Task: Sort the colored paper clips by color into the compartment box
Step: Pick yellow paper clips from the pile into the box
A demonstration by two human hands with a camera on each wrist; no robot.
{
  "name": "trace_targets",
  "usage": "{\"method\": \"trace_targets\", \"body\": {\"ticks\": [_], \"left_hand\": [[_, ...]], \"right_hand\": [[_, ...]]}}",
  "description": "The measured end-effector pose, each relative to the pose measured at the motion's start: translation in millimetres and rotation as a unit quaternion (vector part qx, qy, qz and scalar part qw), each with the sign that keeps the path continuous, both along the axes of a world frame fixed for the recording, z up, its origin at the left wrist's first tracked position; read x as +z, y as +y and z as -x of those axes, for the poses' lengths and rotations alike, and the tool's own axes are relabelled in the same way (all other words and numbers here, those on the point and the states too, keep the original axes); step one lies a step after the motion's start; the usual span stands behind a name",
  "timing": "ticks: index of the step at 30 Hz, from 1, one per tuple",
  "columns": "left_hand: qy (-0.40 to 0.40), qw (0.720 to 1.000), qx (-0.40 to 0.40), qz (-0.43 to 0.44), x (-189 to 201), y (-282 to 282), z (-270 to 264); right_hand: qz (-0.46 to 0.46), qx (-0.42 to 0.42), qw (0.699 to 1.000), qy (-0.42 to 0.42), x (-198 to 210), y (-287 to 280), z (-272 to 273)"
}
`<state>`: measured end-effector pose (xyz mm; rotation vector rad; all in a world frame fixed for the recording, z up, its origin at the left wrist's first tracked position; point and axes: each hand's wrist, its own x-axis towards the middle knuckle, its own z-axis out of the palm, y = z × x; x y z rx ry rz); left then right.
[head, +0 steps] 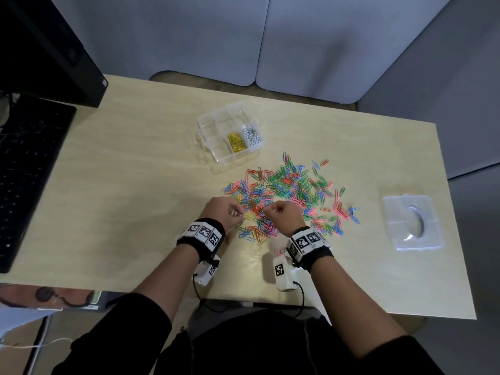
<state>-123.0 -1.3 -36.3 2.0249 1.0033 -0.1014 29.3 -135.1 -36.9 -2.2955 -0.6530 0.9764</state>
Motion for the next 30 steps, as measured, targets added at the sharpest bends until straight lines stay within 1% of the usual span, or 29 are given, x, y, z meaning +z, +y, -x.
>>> {"method": "trace_targets", "body": {"ticks": [3, 4, 5, 6, 7, 8, 9, 10, 11, 12, 13, 16, 18, 20, 23, 24, 25, 26, 27, 28, 29, 30], "left_hand": [[-0.004, 0.998, -0.057, -0.041, -3, -5, -4], [-0.001, 0.995, -0.076, -0.058, -3, -7, -5], [0.002, 0.994, -0.082, -0.073, -3, -8, -7], [-0.001, 0.994, -0.078, -0.082, -3, -9, -9], [-0.007, 0.993, -0.073, -0.089, -4, -8, -11], [-0.014, 0.993, -0.075, -0.095, -4, -7, -12], [-0.016, 0.991, -0.086, -0.100, -5, -7, -13], [-0.013, 0.989, -0.103, -0.104, -5, -8, -14], [-0.015, 0.986, -0.122, -0.113, -5, -8, -15], [-0.020, 0.982, -0.137, -0.125, -5, -10, -16], [-0.029, 0.979, -0.146, -0.143, -7, -11, -16], [-0.065, 0.964, -0.166, -0.198, -17, -11, -19], [-0.077, 0.959, -0.172, -0.211, -16, -8, -19], [-0.075, 0.966, -0.154, -0.193, -9, -3, -20], [-0.082, 0.986, -0.090, -0.118, -5, 3, -24], [-0.090, 0.990, -0.063, -0.088, -4, 3, -25], [-0.104, 0.992, -0.039, -0.066, -4, 3, -26], [-0.115, 0.992, -0.019, -0.043, -2, 2, -26], [-0.126, 0.992, 0.001, -0.014, 1, 1, -26], [-0.135, 0.990, 0.022, 0.024, 5, 1, -25], [-0.148, 0.986, 0.043, 0.063, 8, 0, -25], [-0.155, 0.980, 0.064, 0.103, 10, 0, -25]], "right_hand": [[0.028, 0.016, 0.999, -0.033, 2, 0, -4], [0.019, 0.011, 1.000, -0.007, 3, 1, -4], [-0.006, -0.015, 0.998, 0.060, 6, 1, -5], [-0.044, -0.059, 0.984, 0.161, 10, 0, -4], [-0.083, -0.100, 0.954, 0.271, 16, -1, -4], [-0.119, -0.129, 0.914, 0.365, 24, -2, -3], [-0.141, -0.140, 0.882, 0.426, 29, -4, -4], [-0.157, -0.145, 0.861, 0.462, 33, -5, -5], [-0.170, -0.147, 0.848, 0.480, 38, -6, -7], [-0.177, -0.149, 0.843, 0.486, 40, -8, -9], [-0.179, -0.146, 0.842, 0.487, 42, -8, -10], [-0.165, -0.106, 0.856, 0.479, 41, -8, -12], [-0.166, -0.092, 0.852, 0.488, 39, -9, -9], [-0.167, -0.095, 0.846, 0.498, 36, -11, -6], [-0.151, -0.114, 0.830, 0.525, 30, -12, 2], [-0.139, -0.117, 0.830, 0.528, 27, -13, 4], [-0.124, -0.112, 0.838, 0.520, 24, -13, 6], [-0.101, -0.091, 0.865, 0.482, 20, -13, 7], [-0.072, -0.053, 0.907, 0.411, 16, -13, 9], [-0.044, 0.000, 0.949, 0.314, 15, -13, 11], [-0.023, 0.048, 0.976, 0.210, 11, -12, 13], [-0.004, 0.091, 0.989, 0.116, 9, -10, 16]]}}
